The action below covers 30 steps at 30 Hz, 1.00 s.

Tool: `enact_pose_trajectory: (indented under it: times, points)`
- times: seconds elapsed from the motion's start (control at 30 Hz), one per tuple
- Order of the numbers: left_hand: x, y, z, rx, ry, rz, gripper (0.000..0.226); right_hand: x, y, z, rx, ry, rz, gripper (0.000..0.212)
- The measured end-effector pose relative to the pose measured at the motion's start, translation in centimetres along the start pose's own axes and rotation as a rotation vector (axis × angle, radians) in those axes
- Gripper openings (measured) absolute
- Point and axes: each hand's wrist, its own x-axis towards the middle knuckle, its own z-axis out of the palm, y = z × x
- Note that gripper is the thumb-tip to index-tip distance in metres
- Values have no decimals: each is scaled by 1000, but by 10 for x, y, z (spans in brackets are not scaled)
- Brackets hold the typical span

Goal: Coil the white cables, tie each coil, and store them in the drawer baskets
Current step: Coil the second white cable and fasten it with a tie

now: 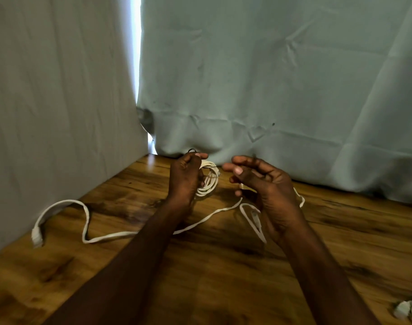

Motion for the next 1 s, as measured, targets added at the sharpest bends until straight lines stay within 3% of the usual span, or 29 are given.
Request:
enact_pose_trajectory:
  times: [0.2, 0.3, 0.4, 0.67, 0.8, 1.0]
  points:
    - [0, -3, -1, 14, -11, -35, 23, 3, 3, -7, -297, 66, -225, 13]
    - [-3, -1, -2, 52, -38, -26, 24, 2, 2, -7, -317, -7, -322, 13]
    - [-3, -1, -3, 73, -80, 10, 25, 0, 0, -6, -282, -22, -324, 14]
    - [-16, 0, 2, 297, -252, 292, 24, 8, 3, -16, -211, 228, -192, 11]
    - [-24, 4, 8, 453, -355, 397, 22, 9, 5, -16, -279, 265, -196, 9]
    - [-31, 4, 15, 501, -575, 472, 22, 11, 9, -16, -436, 298, -233, 25]
